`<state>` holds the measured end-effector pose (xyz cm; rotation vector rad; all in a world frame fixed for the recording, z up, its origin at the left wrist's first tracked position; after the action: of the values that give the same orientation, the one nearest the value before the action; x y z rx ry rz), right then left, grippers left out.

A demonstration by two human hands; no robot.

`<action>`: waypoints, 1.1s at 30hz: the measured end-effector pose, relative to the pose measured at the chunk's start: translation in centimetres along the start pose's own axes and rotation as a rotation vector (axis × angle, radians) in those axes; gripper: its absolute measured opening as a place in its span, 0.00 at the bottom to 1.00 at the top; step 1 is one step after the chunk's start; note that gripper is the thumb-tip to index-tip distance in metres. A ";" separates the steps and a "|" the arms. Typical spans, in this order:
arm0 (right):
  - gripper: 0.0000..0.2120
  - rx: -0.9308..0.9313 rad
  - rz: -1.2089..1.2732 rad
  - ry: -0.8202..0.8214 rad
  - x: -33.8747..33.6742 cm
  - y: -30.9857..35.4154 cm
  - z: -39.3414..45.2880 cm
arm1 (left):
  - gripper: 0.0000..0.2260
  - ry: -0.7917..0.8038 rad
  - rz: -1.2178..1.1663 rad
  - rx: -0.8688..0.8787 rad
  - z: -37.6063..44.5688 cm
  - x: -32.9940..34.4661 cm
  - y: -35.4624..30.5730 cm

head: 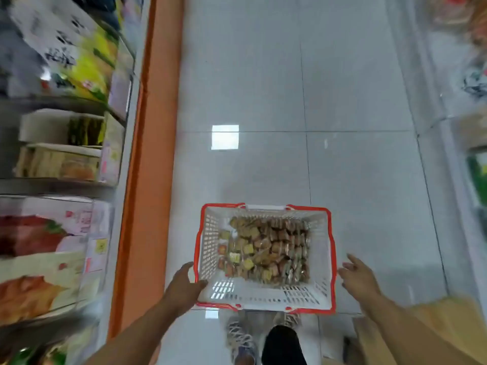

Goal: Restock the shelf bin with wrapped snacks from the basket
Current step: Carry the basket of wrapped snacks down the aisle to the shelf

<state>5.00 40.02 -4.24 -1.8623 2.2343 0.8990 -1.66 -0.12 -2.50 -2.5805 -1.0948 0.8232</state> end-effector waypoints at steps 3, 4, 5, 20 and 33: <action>0.36 -0.001 -0.202 -0.030 3.1 -3.0 6.2 | 0.16 -0.030 0.012 0.143 5.9 3.0 2.6; 0.36 0.003 -0.208 -0.040 4.1 -3.6 7.8 | 0.17 -0.024 0.049 0.110 7.7 3.5 3.7; 0.33 -0.021 -0.233 -0.046 4.9 -4.6 9.3 | 0.19 -0.049 0.074 0.082 9.4 4.2 5.2; 0.11 -0.036 -0.211 -0.088 -2.9 1.9 4.5 | 0.26 -0.181 -0.137 -0.222 5.6 -3.6 -2.2; 0.07 -0.162 -0.121 -0.056 -18.4 30.6 -19.5 | 0.26 -0.268 -0.116 -0.039 -14.7 -24.7 -28.2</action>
<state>-13.07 48.83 31.08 -1.9872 2.0469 1.1265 -23.89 2.10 30.96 -2.4596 -1.3315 1.1530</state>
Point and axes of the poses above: each hand's wrist, its own z-axis towards the middle knuckle, its own x-axis out of the palm, y = z × x, the point moved 3 cm from there along z, towards the middle knuckle, and after that the axes turned 2 degrees about x, right-handed, at the moved point
